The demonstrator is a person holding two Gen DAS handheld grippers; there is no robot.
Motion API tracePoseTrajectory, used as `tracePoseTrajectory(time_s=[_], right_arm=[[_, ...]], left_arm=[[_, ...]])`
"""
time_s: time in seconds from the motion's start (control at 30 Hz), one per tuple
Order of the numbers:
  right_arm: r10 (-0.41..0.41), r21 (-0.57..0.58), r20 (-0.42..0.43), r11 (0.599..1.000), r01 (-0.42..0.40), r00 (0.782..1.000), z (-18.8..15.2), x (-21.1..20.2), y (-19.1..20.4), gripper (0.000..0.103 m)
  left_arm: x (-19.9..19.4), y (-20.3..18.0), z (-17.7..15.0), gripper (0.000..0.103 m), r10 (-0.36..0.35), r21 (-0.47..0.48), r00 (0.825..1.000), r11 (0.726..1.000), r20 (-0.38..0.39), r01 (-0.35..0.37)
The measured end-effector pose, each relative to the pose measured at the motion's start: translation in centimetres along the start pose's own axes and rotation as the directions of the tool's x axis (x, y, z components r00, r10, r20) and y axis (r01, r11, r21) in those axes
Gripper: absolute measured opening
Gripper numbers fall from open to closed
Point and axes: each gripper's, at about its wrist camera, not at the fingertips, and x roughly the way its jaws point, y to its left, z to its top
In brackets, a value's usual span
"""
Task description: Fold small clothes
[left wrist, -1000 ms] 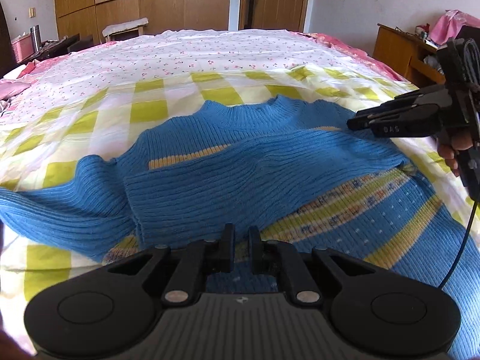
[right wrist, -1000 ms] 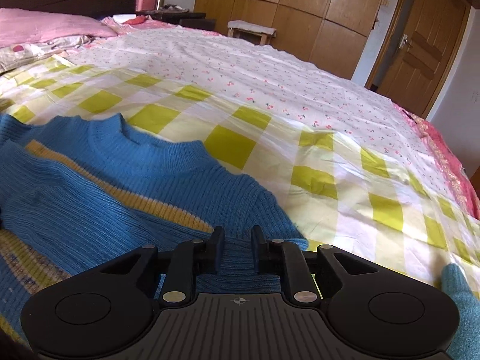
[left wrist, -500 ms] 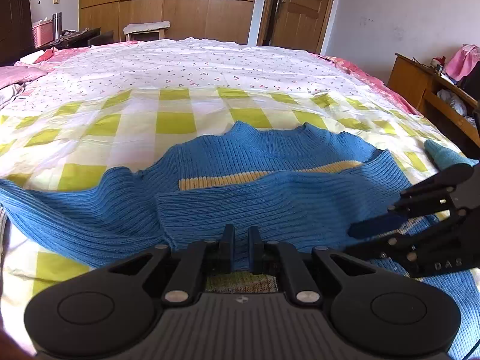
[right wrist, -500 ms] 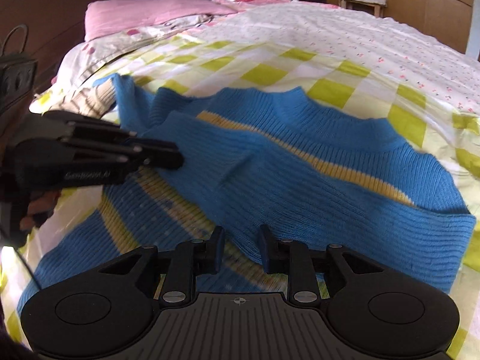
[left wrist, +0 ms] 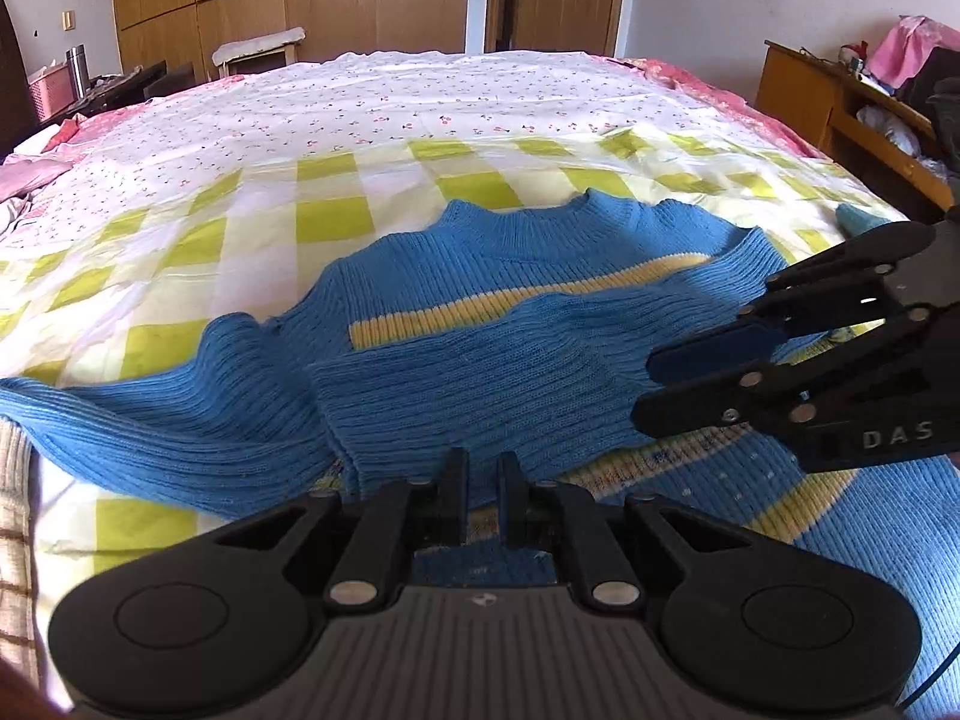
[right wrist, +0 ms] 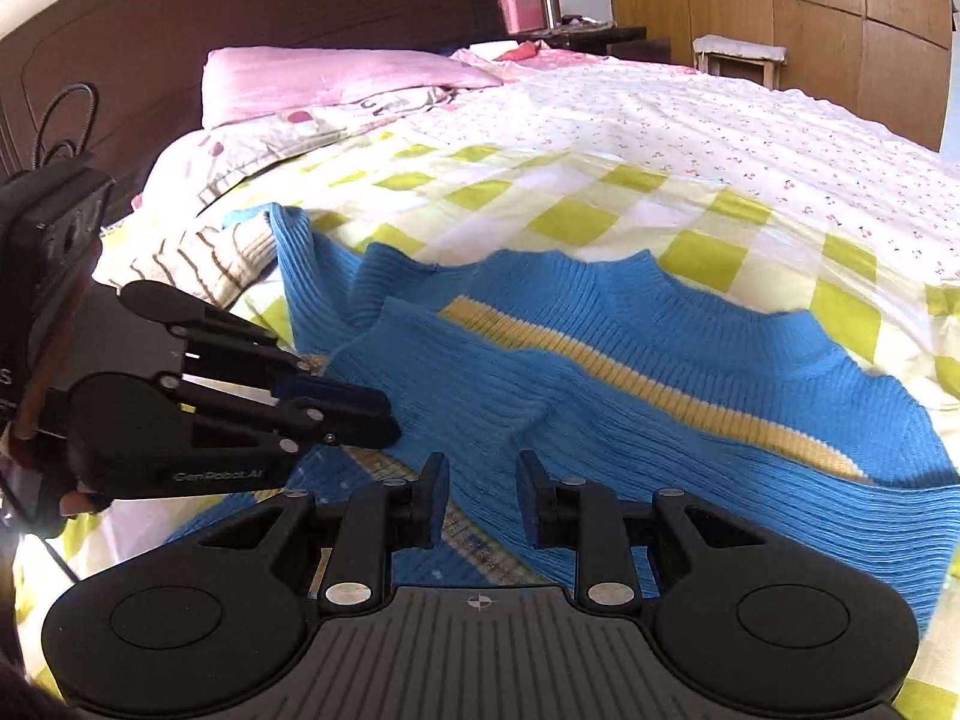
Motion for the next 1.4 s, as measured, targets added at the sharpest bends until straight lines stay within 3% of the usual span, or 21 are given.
tracePoseTrajectory(time_s=[0.1, 0.2, 0.43, 0.5, 0.6, 0.7, 0.77, 0.87, 0.97, 1.1, 1.2, 1.33, 1.4], right_arm=[[0.027, -0.038, -0.081, 0.999, -0.031, 0.996, -0.7, 1.3, 1.0, 0.026], [0.045, -0.082, -0.092, 0.995, -0.052, 0.995, -1.3, 0.6, 2.1, 0.026], [0.048, -0.014, 0.036, 0.999, -0.047, 0.998, -1.0, -0.8, 2.7, 0.026], [0.032, -0.004, 0.052, 0.999, -0.032, 0.998, -0.9, -0.2, 2.9, 0.027], [-0.019, -0.025, -0.023, 1.0, 0.018, 1.0, -1.2, 1.8, 3.8, 0.028], [-0.023, -0.019, -0.002, 1.0, 0.023, 1.0, -1.6, 1.8, 4.3, 0.03], [0.001, 0.0, 0.026, 1.0, -0.001, 1.0, -1.6, 1.1, 4.4, 0.03], [-0.001, -0.013, 0.066, 1.0, 0.001, 0.998, -1.4, 0.3, 4.9, 0.03], [0.013, 0.006, 0.08, 1.0, -0.014, 0.997, -1.3, 0.0, 5.0, 0.03], [0.018, 0.009, 0.085, 1.0, -0.019, 0.996, -1.7, -0.1, 5.3, 0.03], [0.024, 0.013, 0.087, 1.0, -0.025, 0.996, -2.0, -0.1, 5.3, 0.03], [0.024, 0.034, 0.093, 0.999, -0.028, 0.995, -2.3, -0.2, 4.9, 0.03], [0.021, 0.046, 0.098, 0.999, -0.026, 0.995, -2.3, -0.3, 4.7, 0.03]], left_arm=[[-0.4, 1.0, -0.5, 0.016, 0.027, -0.021, 1.0, 0.999, -0.003, -0.027], [-1.1, 2.1, -1.0, 0.016, 0.03, -0.089, 0.999, 0.996, 0.033, -0.027], [-3.8, 5.2, -3.1, 0.016, 0.103, -0.252, 0.99, 0.965, 0.091, -0.078], [-4.7, 6.3, -3.5, 0.016, 0.148, -0.304, 0.983, 0.946, 0.106, -0.109], [-5.6, 8.5, -3.6, 0.016, 0.217, -0.395, 0.969, 0.906, 0.121, -0.154], [-6.0, 10.6, -3.5, 0.016, 0.266, -0.463, 0.954, 0.868, 0.136, -0.177], [-5.8, 11.9, -3.3, 0.016, 0.279, -0.503, 0.95, 0.846, 0.14, -0.175], [-5.0, 13.1, -3.1, 0.018, 0.252, -0.572, 0.958, 0.809, 0.133, -0.134], [-4.0, 13.0, -2.8, 0.02, 0.226, -0.595, 0.964, 0.798, 0.144, -0.098], [-2.5, 13.6, -2.2, 0.023, 0.243, -0.643, 0.962, 0.759, 0.128, -0.106], [-1.8, 14.3, -1.5, 0.023, 0.285, -0.668, 0.95, 0.733, 0.125, -0.132], [-1.2, 15.0, -0.7, 0.023, 0.31, -0.685, 0.943, 0.713, 0.118, -0.149], [-0.7, 15.7, -0.6, 0.023, 0.333, -0.71, 0.937, 0.684, 0.101, -0.166]])
